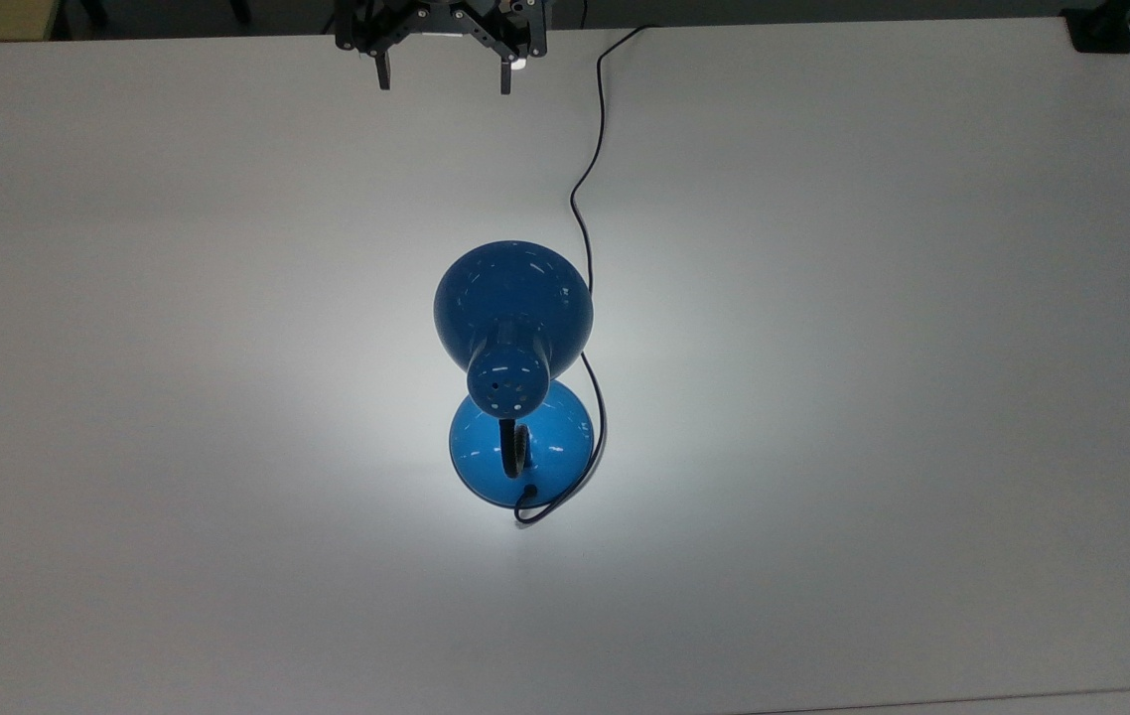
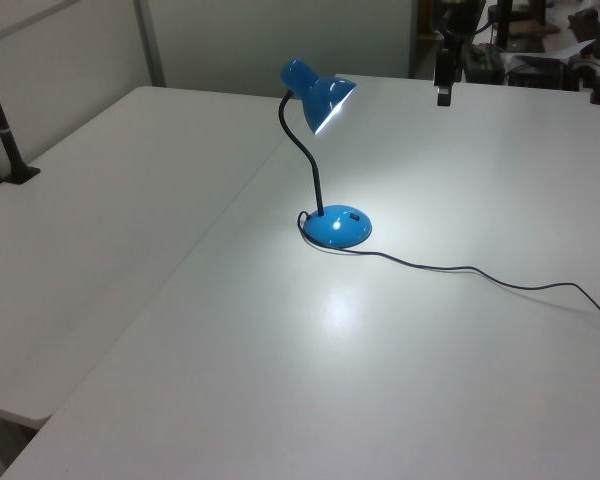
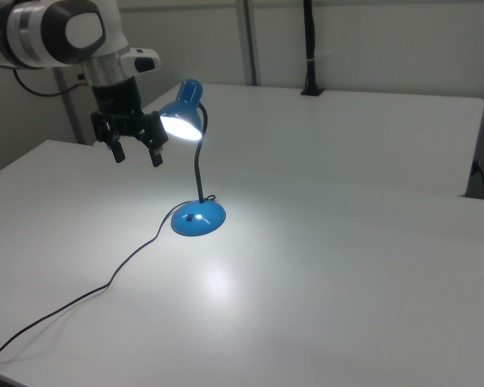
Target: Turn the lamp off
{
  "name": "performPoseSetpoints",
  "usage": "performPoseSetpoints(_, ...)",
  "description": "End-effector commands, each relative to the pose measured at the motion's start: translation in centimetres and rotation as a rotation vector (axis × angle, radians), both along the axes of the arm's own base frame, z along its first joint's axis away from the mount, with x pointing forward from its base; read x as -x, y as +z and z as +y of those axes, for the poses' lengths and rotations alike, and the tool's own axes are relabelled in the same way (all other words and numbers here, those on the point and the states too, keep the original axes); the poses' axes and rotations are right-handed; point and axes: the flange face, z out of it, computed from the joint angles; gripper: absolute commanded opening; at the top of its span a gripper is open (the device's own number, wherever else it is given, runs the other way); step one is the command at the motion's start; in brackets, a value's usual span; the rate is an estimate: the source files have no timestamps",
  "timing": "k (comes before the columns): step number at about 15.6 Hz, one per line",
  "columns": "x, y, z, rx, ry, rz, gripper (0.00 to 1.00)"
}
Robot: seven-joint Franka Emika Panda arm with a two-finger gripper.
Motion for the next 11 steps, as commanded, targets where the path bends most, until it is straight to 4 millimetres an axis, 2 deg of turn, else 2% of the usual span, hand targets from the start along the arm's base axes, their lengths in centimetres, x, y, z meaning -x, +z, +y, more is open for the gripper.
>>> performPoseSetpoints(1, 0.36, 0.90, -0.84, 0.005, -0.006, 0.021, 1.00)
performPoseSetpoints(11, 0.33, 0.72, -0.33, 0.005, -0.001, 0.025, 1.00)
